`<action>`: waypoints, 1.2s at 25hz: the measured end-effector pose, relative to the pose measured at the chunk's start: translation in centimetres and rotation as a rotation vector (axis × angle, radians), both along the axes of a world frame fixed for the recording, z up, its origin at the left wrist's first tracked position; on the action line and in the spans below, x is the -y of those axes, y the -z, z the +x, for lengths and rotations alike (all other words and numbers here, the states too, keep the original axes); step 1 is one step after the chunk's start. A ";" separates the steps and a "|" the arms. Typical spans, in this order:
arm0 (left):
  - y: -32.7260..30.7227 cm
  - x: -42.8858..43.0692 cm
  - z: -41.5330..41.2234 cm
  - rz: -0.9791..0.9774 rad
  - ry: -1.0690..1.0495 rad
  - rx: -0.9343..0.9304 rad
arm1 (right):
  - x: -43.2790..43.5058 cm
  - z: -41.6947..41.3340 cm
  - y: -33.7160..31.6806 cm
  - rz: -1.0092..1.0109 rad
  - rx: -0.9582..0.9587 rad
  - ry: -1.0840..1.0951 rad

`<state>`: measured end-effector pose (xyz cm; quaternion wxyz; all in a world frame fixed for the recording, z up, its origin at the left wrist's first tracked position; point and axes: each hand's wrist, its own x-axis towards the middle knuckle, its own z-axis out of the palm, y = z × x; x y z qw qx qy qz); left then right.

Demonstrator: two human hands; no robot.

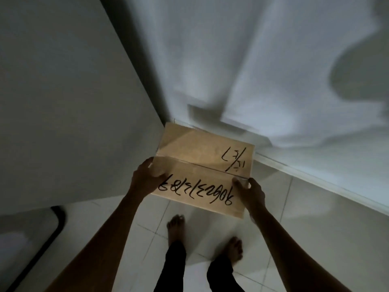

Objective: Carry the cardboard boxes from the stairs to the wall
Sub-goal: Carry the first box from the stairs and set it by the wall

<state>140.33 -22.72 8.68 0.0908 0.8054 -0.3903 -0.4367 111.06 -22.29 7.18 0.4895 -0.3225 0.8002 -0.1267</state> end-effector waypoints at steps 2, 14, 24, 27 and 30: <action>5.0 1.2 1.5 0.011 0.069 -0.079 | 1.0 1.0 4.9 0.004 0.005 0.009; 25.2 9.5 5.4 -0.077 0.249 0.087 | 6.6 7.4 25.9 0.024 -0.052 0.212; 28.1 9.6 5.9 -0.139 0.577 0.331 | 11.7 11.7 28.2 -0.015 -0.107 0.143; 27.4 10.0 6.3 -0.075 0.598 0.294 | 11.8 11.9 27.5 0.037 -0.081 0.098; 23.5 9.4 6.9 -0.010 0.612 0.284 | 10.5 11.3 22.7 0.053 -0.075 0.022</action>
